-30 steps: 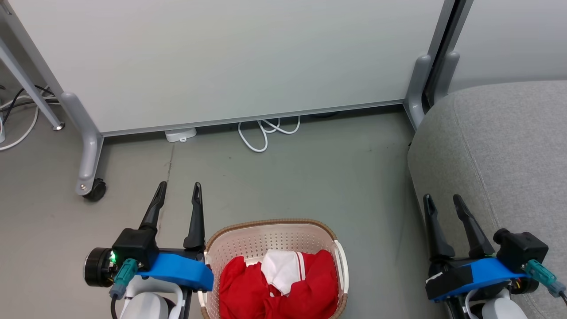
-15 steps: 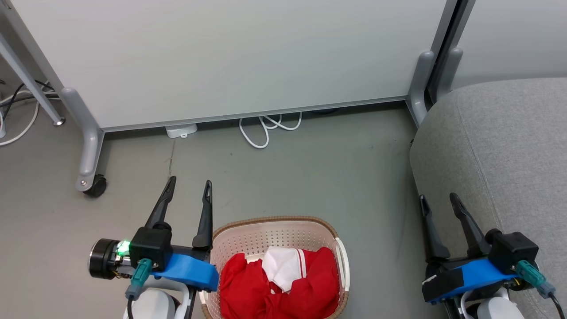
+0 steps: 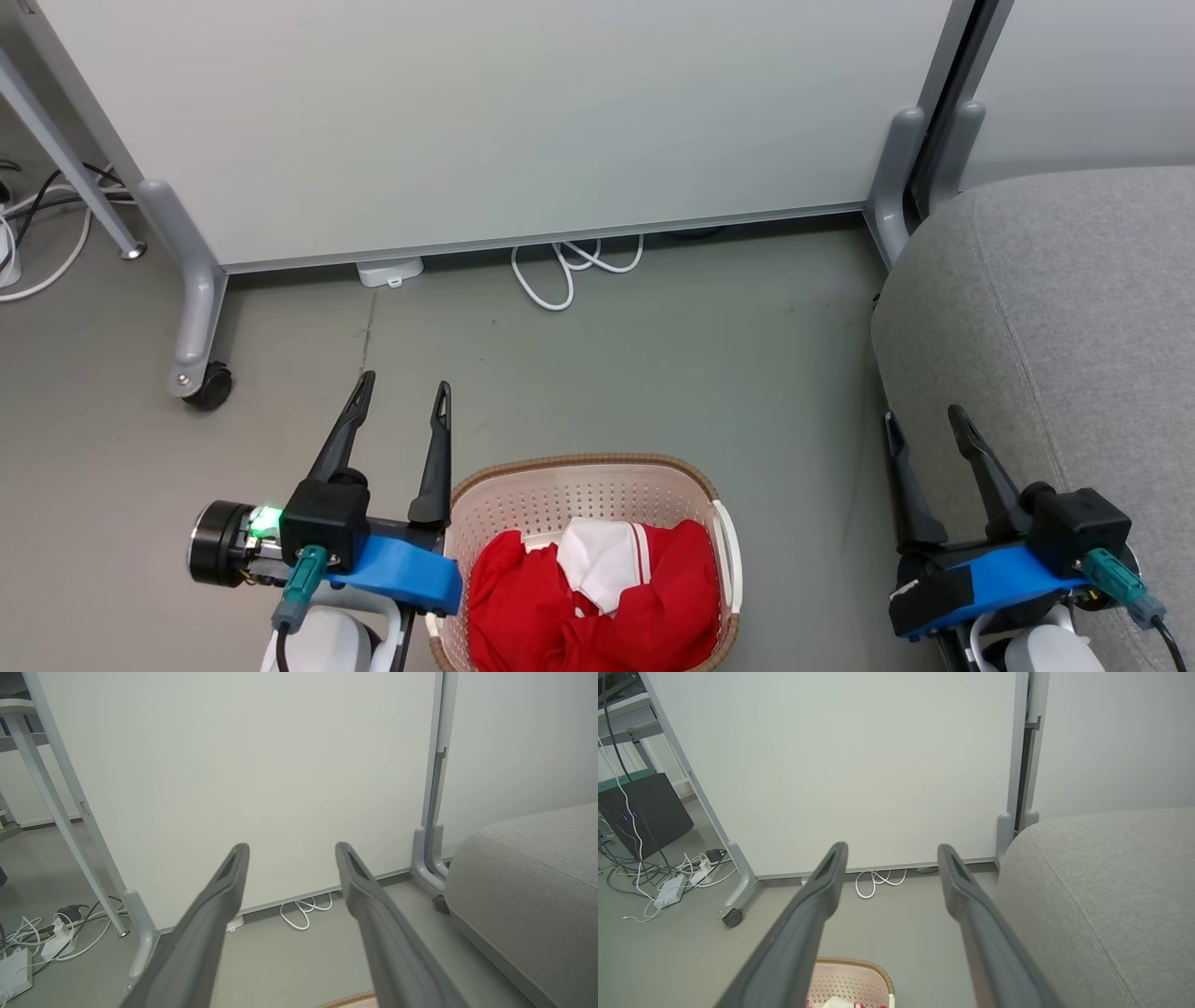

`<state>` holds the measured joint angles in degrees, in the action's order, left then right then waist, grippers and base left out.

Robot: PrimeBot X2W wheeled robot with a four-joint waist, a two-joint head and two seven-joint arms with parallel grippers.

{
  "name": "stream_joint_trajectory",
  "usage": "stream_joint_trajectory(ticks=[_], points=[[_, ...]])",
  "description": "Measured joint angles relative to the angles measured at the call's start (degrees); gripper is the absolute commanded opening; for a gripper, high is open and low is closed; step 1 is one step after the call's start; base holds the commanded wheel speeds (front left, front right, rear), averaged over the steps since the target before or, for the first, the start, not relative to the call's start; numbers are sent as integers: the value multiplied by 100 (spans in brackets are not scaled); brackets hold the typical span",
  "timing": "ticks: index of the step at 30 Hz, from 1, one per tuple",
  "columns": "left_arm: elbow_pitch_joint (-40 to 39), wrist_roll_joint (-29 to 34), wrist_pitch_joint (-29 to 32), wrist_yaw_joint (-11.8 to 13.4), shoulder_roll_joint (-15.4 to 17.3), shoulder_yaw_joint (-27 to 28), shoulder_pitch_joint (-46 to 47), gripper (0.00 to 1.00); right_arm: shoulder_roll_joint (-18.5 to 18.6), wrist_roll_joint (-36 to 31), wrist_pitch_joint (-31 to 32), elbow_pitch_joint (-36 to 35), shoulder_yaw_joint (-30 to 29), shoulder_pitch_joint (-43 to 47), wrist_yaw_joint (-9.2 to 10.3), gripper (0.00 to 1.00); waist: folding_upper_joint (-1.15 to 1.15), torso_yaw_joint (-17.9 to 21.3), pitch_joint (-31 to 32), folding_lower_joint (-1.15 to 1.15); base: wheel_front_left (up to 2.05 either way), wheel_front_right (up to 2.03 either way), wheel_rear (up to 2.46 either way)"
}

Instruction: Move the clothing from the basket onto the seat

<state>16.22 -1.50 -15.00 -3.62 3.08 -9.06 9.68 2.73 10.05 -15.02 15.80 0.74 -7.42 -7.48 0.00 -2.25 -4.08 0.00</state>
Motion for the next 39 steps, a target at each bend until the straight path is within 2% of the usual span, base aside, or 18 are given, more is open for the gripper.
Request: stream_joint_trajectory(ticks=[9,20,27,28,29,39], points=[[162,68,-5,-200,55,-236,424,100,0,0,-1,-26,41,-130,0,100,0,28,-174,0,0,0,0],[872,158,-7,-359,554,-1044,1694,100,3,-14,-1,-204,53,-671,-1,100,0,311,-1016,1,0,0,0],[1735,23,-7,-380,954,-1974,2511,100,5,3,-1,-346,63,-1092,0,100,0,606,-1873,1,0,0,0],[1735,23,-7,-380,954,-1974,2511,100,5,3,-1,-346,63,-1092,0,100,0,606,-1873,1,0,0,0],[1969,-23,-7,-381,1061,-2251,2714,100,5,4,-1,-383,74,-1202,0,100,0,681,-2087,1,0,0,0],[3210,-200,-7,-381,1332,-3701,3683,100,8,-49,-1,-542,135,-1694,-1,100,0,973,-3079,1,0,0,0]])
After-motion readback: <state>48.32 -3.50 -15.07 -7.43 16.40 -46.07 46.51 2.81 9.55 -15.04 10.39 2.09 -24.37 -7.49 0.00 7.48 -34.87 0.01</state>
